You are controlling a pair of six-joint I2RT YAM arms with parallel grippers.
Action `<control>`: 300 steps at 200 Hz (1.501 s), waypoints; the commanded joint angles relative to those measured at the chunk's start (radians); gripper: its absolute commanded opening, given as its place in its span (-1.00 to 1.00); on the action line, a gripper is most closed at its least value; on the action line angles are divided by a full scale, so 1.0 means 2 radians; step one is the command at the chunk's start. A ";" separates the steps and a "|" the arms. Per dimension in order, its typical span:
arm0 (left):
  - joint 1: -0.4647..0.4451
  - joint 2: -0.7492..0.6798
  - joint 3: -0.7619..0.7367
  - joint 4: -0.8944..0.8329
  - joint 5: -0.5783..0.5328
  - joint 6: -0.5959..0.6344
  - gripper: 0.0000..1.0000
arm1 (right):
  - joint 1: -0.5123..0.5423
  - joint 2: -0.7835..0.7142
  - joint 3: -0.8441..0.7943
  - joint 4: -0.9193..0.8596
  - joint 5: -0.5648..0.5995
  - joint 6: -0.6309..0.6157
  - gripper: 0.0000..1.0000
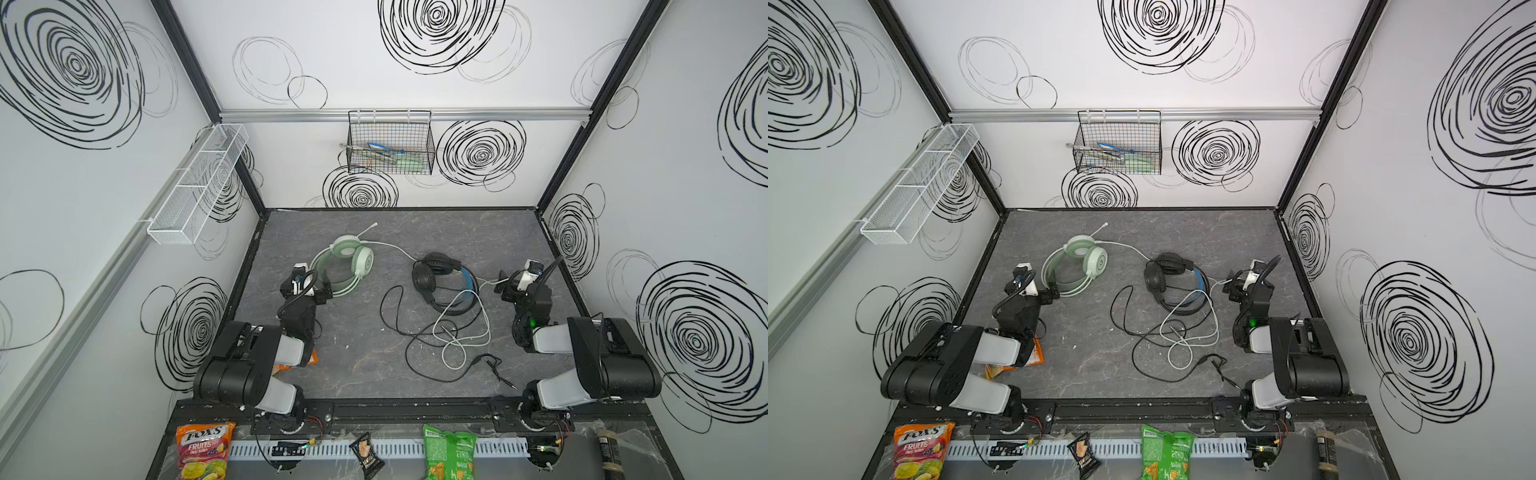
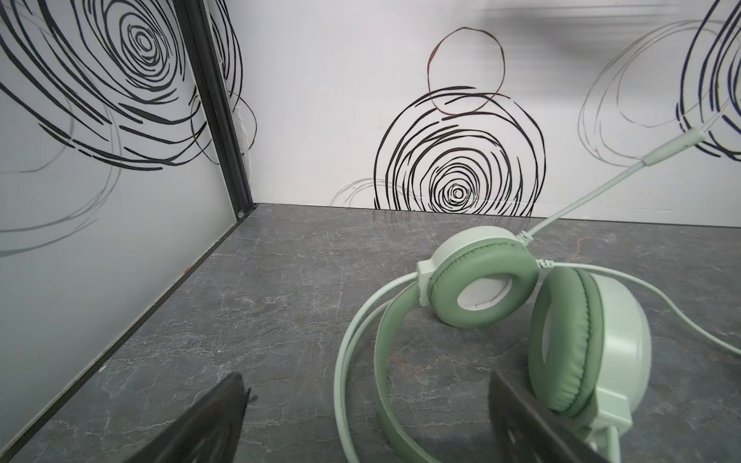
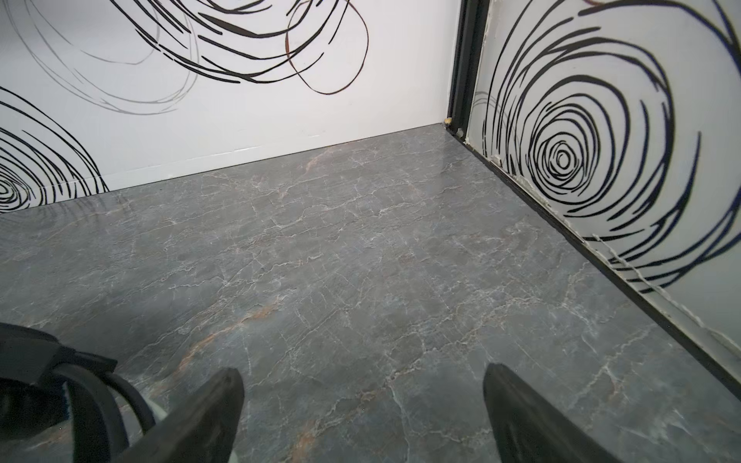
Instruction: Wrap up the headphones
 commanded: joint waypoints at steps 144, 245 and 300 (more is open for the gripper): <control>0.002 0.002 0.002 0.042 0.005 0.005 0.93 | -0.001 -0.010 0.000 0.019 -0.003 0.002 0.95; 0.005 0.001 0.003 0.039 0.012 0.003 0.92 | -0.001 -0.010 0.000 0.019 -0.004 0.003 0.95; 0.006 0.001 0.002 0.040 0.013 0.003 0.92 | -0.001 -0.010 0.000 0.020 -0.004 0.003 0.95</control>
